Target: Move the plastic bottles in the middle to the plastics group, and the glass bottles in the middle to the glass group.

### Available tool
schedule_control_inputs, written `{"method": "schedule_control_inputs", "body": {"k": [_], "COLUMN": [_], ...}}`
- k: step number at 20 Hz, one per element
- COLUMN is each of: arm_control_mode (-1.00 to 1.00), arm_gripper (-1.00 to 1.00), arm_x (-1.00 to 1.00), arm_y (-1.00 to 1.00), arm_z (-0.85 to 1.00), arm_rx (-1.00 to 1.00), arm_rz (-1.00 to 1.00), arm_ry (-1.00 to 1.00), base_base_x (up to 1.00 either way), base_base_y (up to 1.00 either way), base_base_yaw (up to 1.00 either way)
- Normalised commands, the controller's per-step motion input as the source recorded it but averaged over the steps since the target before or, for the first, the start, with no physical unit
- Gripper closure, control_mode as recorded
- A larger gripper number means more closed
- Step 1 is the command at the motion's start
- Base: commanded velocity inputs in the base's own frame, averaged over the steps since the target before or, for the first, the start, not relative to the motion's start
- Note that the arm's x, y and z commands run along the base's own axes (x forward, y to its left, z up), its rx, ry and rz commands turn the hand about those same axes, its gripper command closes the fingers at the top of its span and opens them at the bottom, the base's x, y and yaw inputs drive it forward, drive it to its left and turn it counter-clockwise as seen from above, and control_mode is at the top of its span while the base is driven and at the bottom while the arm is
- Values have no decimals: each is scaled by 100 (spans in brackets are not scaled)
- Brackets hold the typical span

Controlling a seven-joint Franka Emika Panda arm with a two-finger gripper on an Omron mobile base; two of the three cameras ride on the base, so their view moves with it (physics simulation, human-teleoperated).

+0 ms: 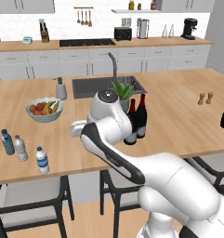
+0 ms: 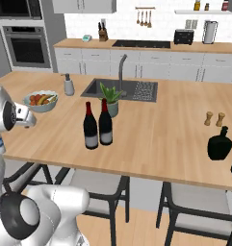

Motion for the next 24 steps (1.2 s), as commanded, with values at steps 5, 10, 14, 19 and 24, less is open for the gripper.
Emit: {"method": "schedule_control_inputs", "body": {"k": [5,10,14,19,24], "arm_control_mode": [-100,-100,-100,-100,-100], "arm_gripper": [-100,-100,-100,-100,-100], "arm_x": [0,0,0,1,20], "arm_y": [-41,-43,-34,-19,-26], "arm_z": [-10,-12,-6,0,0], "arm_rx": [-2,-2,-2,0,0], "arm_rz": [0,0,0,0,0], "arm_ry": [0,0,0,0,0], "base_base_x": [0,0,0,0,0], "base_base_y": [0,0,0,0,0], "base_base_yaw": [0,0,0,0,0]}}
